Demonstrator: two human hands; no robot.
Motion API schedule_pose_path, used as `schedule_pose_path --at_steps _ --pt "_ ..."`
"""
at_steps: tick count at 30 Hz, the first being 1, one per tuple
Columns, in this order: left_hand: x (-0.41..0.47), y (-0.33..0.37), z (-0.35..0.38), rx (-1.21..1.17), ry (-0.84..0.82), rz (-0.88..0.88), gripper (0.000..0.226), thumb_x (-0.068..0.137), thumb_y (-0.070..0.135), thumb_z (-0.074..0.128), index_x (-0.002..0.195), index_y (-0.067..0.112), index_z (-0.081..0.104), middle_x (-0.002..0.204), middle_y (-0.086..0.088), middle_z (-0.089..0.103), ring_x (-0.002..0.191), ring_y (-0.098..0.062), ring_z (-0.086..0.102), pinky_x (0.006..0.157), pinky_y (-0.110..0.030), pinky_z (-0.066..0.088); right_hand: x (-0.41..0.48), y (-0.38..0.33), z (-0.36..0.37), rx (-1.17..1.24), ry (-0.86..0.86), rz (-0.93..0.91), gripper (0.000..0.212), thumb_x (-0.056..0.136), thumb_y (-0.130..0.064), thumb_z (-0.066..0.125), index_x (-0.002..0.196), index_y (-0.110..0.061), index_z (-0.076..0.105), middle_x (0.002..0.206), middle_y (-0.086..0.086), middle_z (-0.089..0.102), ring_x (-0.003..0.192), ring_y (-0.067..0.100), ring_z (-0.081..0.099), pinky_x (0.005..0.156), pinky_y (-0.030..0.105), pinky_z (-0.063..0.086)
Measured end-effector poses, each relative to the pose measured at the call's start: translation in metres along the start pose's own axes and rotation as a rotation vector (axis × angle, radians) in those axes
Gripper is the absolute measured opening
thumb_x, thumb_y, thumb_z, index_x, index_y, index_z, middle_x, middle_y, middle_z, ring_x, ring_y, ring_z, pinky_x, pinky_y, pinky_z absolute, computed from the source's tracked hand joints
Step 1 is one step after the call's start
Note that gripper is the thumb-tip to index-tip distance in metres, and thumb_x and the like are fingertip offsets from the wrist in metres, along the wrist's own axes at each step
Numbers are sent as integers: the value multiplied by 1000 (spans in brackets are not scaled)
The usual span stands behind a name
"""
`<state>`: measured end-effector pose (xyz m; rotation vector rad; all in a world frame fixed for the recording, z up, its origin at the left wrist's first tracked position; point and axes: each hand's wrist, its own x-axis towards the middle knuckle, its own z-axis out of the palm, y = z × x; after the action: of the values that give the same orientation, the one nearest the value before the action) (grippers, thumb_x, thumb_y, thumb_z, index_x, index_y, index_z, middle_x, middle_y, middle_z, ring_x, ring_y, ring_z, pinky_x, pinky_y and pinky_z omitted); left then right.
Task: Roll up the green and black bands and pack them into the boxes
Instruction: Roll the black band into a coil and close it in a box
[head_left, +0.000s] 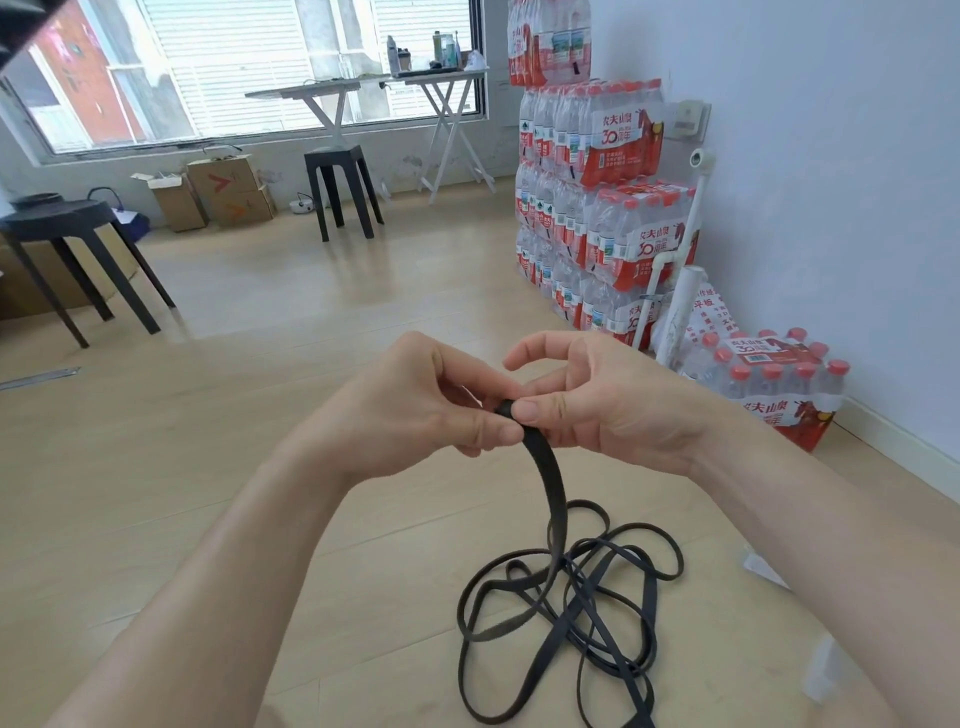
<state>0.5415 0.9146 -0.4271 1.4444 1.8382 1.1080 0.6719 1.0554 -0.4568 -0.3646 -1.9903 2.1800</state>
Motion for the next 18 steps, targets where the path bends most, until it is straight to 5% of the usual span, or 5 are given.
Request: schedule_pose_path --at_steps 6,12,18 --pt "2 -6 0 121 187 80 21 69 -5 77 79 13 74 65 -12 70 58 -15 64 61 -25 54 2 1 5 5 -83 27 41 81 -19 69 118 -6 59 97 11 72 95 30 69 68 24 50" --pt "2 -7 4 310 349 119 30 67 5 82 65 32 69 67 -1 71 66 -16 66 67 -34 54 6 4 15 -101 62 6 22 85 -29 66 87 -7 69 67 2 60 59 12 56 51 17 40" --pt "4 -5 8 490 335 176 17 69 11 80 71 26 73 64 4 68 64 -12 61 64 -34 51 8 9 17 -200 187 -55 31 84 -21 70 92 9 67 59 1 59 52 10 54 50 17 35"
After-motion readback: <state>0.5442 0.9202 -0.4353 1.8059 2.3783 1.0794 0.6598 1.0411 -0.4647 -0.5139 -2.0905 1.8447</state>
